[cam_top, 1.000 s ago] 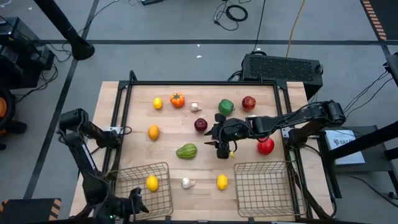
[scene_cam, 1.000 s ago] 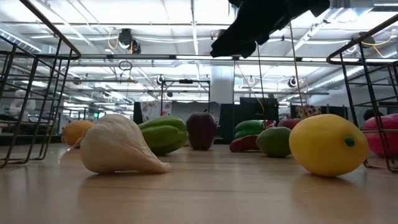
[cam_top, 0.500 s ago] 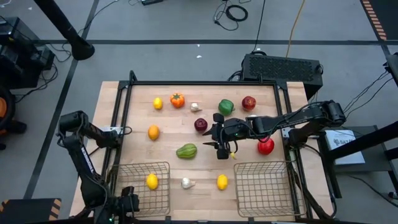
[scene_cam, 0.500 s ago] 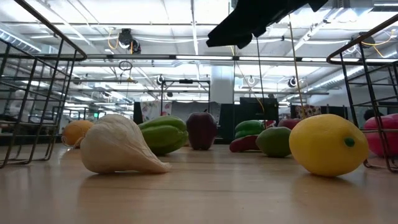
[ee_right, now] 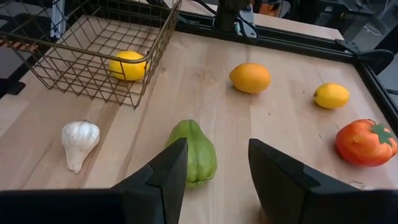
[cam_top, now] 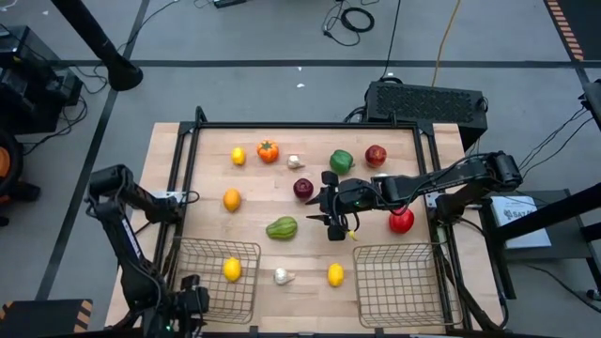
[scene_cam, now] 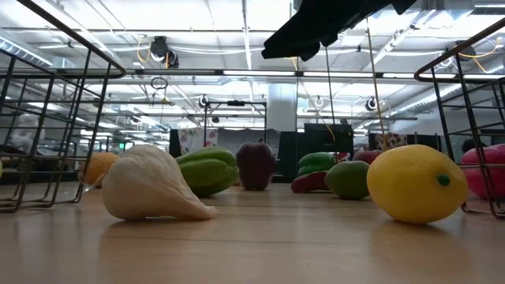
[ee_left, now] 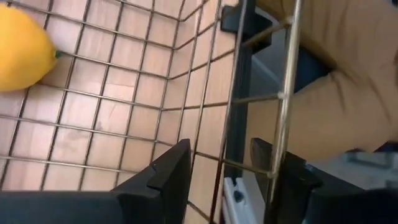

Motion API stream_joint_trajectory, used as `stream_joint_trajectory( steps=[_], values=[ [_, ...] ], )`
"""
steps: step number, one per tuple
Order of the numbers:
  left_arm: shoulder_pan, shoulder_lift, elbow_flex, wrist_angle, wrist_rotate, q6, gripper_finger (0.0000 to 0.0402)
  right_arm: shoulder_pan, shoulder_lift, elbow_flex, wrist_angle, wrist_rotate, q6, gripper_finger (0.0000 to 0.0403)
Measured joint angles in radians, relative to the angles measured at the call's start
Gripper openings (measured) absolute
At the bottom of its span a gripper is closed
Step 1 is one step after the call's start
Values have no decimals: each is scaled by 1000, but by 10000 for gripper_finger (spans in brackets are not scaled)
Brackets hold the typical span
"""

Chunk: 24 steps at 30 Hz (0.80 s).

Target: Sort produce into baskets

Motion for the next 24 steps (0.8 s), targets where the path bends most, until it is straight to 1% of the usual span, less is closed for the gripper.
stream_joint_trajectory(
  steps=[3, 6, 11, 18, 24],
  values=[
    [0, -10, 0, 0, 0, -49, 173, 0, 0, 0, 0, 0, 17, 162],
    [0, -21, 0, -1, -4, -51, 173, 0, 0, 0, 0, 0, 22, 162],
    [2, -30, 0, -8, -62, -49, 174, 4, 0, 0, 0, 0, 42, 162],
    [8, -37, 0, -25, -54, -24, 174, 4, 0, 0, 0, 0, 45, 162],
    [9, -77, 0, 14, -36, -20, 174, 4, 0, 0, 0, 0, 45, 162]
  ],
)
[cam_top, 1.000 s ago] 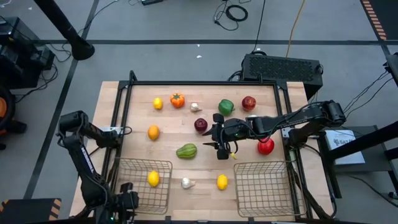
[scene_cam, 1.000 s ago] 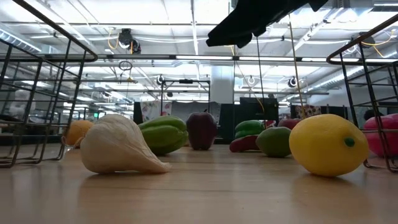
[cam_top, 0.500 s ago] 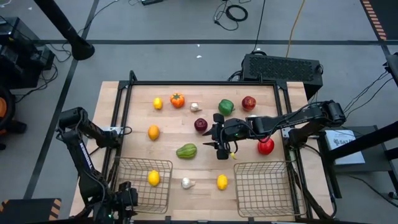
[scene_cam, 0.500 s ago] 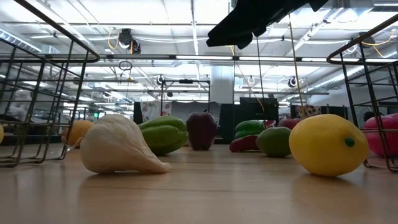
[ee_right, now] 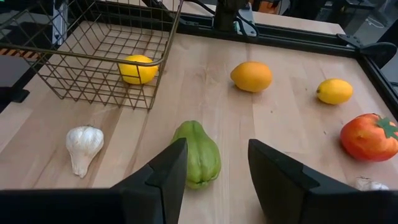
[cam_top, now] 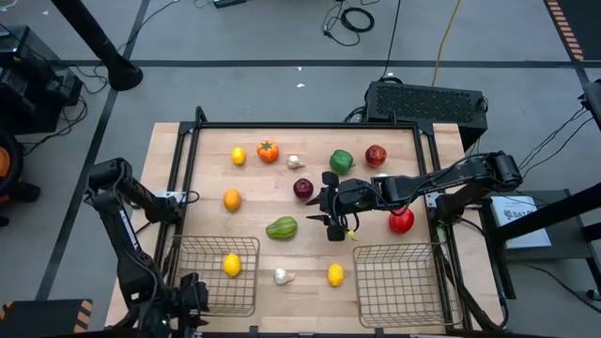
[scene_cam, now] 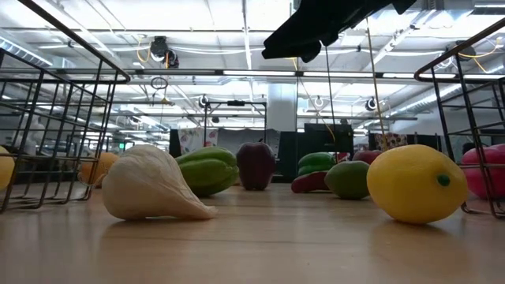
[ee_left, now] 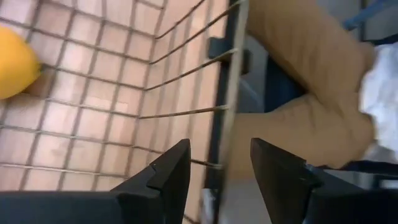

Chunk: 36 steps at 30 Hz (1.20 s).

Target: Sort produce into baskets

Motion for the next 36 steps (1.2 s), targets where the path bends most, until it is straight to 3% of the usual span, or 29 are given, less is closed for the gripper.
stream_joint_trajectory(
  steps=[11, 14, 17, 23, 30, 32, 36],
  values=[
    [3, -106, 49, -15, 10, 113, 174, 0, 0, 0, 0, 3, -6, 162],
    [22, -144, 49, -36, -9, 141, 174, 1, -6, 0, -18, 60, -14, 162],
    [70, -185, 49, -56, -124, 225, 174, 0, -35, 0, -77, 157, -25, 162],
    [213, -243, 50, -63, -282, 607, 174, 0, -153, 0, -271, 299, 17, 162],
    [356, -269, 50, -59, -716, 1017, 174, -4, -247, 1, -425, 463, 81, 162],
    [393, -269, 50, -58, -751, 1075, 174, -11, -247, 1, -431, 476, 94, 162],
    [470, -269, 50, -54, -780, 1033, 174, -16, -219, 0, -383, 446, 100, 162]
  ],
)
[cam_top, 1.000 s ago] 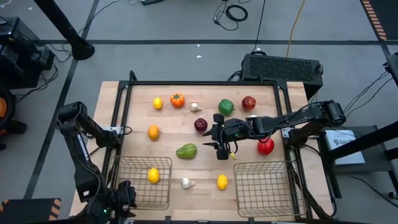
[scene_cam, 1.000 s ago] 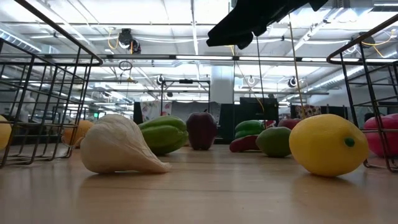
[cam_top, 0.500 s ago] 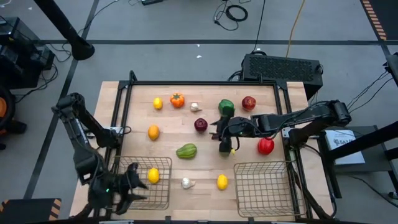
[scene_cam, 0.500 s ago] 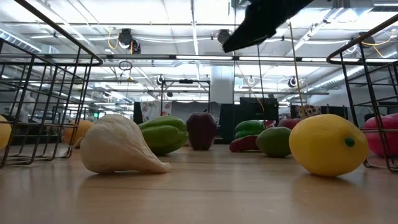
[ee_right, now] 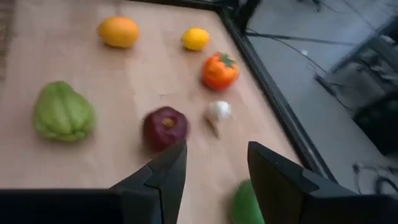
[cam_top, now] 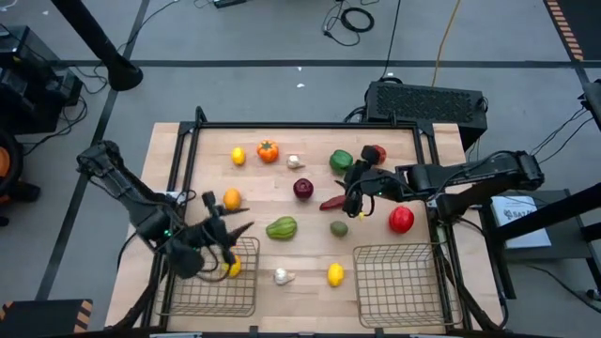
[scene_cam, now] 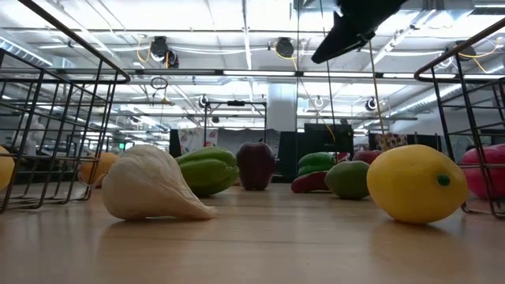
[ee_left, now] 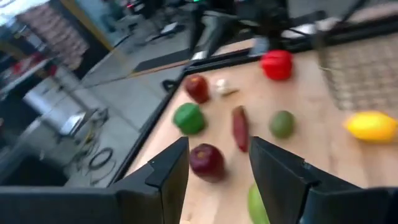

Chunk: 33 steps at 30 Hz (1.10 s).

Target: Sort produce into baskets

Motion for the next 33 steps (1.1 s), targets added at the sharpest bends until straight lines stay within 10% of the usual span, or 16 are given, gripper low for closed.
stream_joint_trajectory(
  steps=[9, 18, 33],
  values=[
    [163, 0, 0, -16, -54, -95, 174, -22, 176, 2, 264, -62, -103, 162],
    [202, -4, 0, -42, 27, -36, 174, 149, 269, 193, -278, -133, 291, 174],
    [225, -19, 0, 20, 34, -16, 174, 460, 531, 484, -425, -200, 294, 296]
  ],
)
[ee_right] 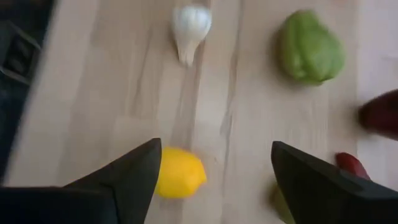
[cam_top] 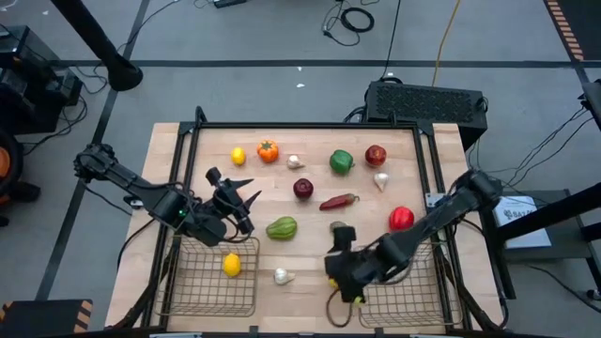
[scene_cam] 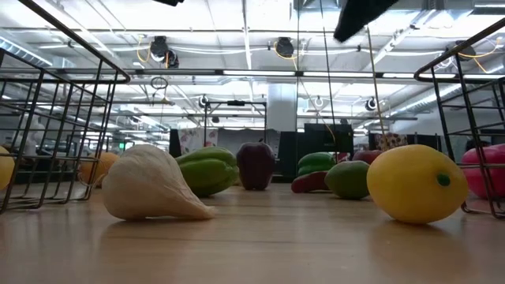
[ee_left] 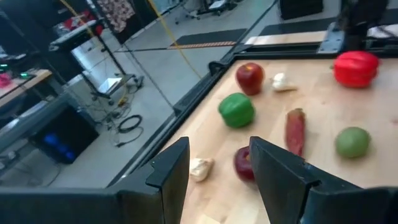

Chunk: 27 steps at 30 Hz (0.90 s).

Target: Sort produce into baskets

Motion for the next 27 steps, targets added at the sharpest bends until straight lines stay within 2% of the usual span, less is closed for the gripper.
stream_joint_trajectory(
  steps=[6, 12, 18, 23, 27],
  values=[
    [1, 0, 0, 4, 25, -1, 174, -5, 181, 130, -106, -191, -199, 297],
    [2, 0, 0, 3, 29, 1, 174, -23, 260, 205, -219, -204, -330, 298],
    [1, 0, 0, 3, 29, 9, 174, -50, 266, 208, -211, -238, -356, 298],
    [1, 0, 0, 3, 29, 9, 174, -82, 272, 214, -145, -299, -228, 298],
    [1, 0, 0, 4, 29, 10, 174, -87, 268, 219, -168, -296, -303, 298]
  ],
)
